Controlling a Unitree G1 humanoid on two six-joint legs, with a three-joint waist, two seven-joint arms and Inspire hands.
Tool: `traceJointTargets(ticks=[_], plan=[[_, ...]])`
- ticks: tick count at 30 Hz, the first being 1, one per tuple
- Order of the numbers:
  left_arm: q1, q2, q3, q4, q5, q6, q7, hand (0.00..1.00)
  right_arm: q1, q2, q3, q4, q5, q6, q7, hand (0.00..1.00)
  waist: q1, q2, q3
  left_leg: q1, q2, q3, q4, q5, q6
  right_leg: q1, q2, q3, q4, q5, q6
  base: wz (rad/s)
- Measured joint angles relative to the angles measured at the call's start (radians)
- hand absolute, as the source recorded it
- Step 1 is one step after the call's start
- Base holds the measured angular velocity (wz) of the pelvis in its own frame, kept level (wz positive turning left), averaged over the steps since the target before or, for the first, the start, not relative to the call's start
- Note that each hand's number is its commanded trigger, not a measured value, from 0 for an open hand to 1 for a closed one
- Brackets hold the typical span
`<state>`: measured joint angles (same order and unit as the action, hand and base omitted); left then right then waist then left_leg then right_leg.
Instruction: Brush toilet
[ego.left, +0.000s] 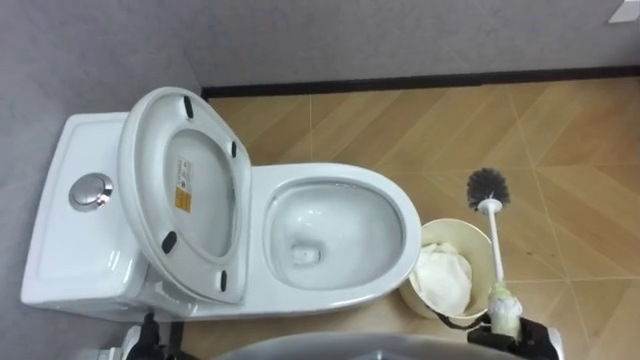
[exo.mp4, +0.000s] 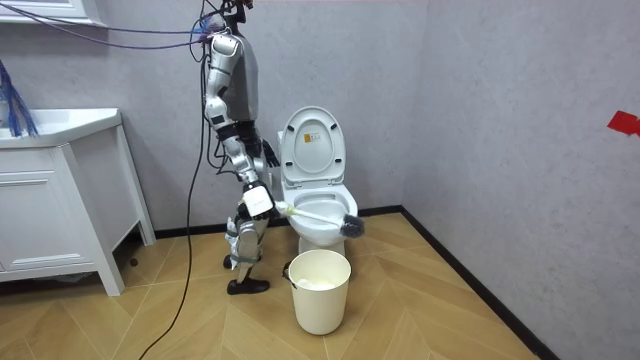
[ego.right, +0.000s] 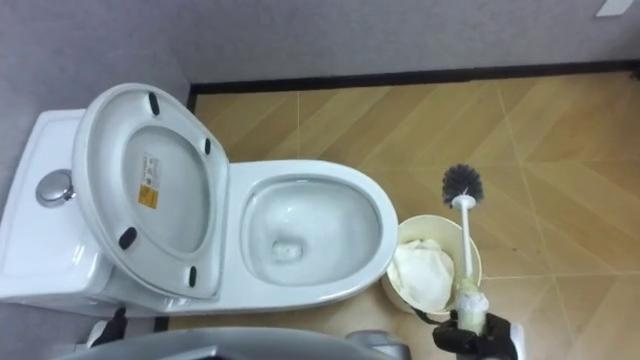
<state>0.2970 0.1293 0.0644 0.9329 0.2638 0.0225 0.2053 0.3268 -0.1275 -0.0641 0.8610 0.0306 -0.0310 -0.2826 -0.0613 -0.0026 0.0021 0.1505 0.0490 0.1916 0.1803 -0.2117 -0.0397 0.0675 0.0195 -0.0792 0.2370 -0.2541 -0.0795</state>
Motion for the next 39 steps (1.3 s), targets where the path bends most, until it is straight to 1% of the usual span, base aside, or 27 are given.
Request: traceJointTargets(ticks=[7,12,18,21,24,27,31,33,36,39], plan=[[0.005,0.0,0.0,0.011,0.001,0.0,0.0,0.0,-0.014,0.0,-0.001,0.047,0.001,-0.001,0.002,0.0,-0.006,0.008,0.0004,0.007,0.002,0.0,-0.014,0.0,0.0,0.001,0.002,-0.004,0.0,0.0,0.0,0.02],[0.004,0.0,0.0,0.015,0.001,0.0,-0.002,0.0,-0.034,-0.001,-0.001,0.107,0.001,-0.001,0.003,0.0,-0.006,0.008,0.0004,0.008,0.001,0.0,-0.014,0.0,0.0,0.0,0.001,-0.003,-0.001,0.0,0.0,0.0],[-0.023,-0.001,0.0,0.073,0.002,0.001,-0.003,0.0,-0.041,0.0,0.0,0.169,-0.001,-0.001,0.002,0.0,0.005,0.007,0.0001,0.009,0.0,-0.003,-0.015,0.0,0.0,0.001,0.001,-0.003,-0.009,0.001,0.001,0.0],[-0.022,-0.001,0.0,0.079,0.003,0.001,-0.003,0.0,-0.049,0.0,0.0,0.194,-0.014,0.0,0.001,0.0,0.01,0.005,0.0001,0.009,0.0,-0.003,-0.017,0.0,0.0,0.002,0.001,-0.004,-0.011,0.001,0.002,0.0],[-0.02,-0.001,0.001,0.087,0.003,0.002,-0.003,0.0,-0.059,-0.001,0.001,0.228,-0.04,0.0,-0.001,0.0,0.011,0.0,-0.0005,0.01,-0.001,-0.004,-0.018,0.0,0.0,0.004,0.002,-0.003,-0.01,0.002,0.002,0.0],[-0.025,-0.001,0.002,0.104,0.003,0.002,-0.003,0.0,-0.064,-0.001,0.001,0.235,-0.045,0.001,-0.001,0.0,0.013,-0.008,0.0006,0.012,-0.001,-0.004,-0.019,0.0,0.0,0.006,0.002,-0.003,-0.007,0.002,0.002,0.0],[-0.025,0.0,0.002,0.111,0.003,0.004,-0.003,0.0,-0.071,-0.001,0.001,0.259,-0.069,0.004,-0.001,0.0,0.013,-0.013,0.0043,0.013,-0.001,-0.005,-0.021,0.0,0.0,0.007,0.002,-0.001,-0.008,0.002,0.002,0.0],[-0.025,0.0,0.003,0.111,0.004,0.008,-0.003,0.0,-0.073,-0.001,0.001,0.275,-0.084,0.013,0.0,0.0,0.014,-0.016,0.005,0.016,-0.001,-0.005,-0.023,0.0,0.0,0.009,0.002,-0.002,-0.008,0.002,0.002,0.0],[-0.022,0.001,0.011,0.111,0.004,0.023,-0.014,0.0,-0.072,-0.001,0.0,0.291,-0.098,0.034,0.002,0.0,0.012,-0.017,0.0054,0.022,-0.001,-0.006,-0.028,0.0,0.0,0.015,0.002,-0.003,-0.012,0.003,0.003,0.01],[-0.022,0.002,0.014,0.111,0.007,0.03,-0.022,0.0,-0.07,-0.001,-0.002,0.307,-0.105,0.049,0.009,0.0,0.012,-0.016,0.0055,0.023,-0.004,-0.019,-0.028,0.0,0.0,0.018,0.001,-0.002,-0.016,0.004,0.005,0.0]])
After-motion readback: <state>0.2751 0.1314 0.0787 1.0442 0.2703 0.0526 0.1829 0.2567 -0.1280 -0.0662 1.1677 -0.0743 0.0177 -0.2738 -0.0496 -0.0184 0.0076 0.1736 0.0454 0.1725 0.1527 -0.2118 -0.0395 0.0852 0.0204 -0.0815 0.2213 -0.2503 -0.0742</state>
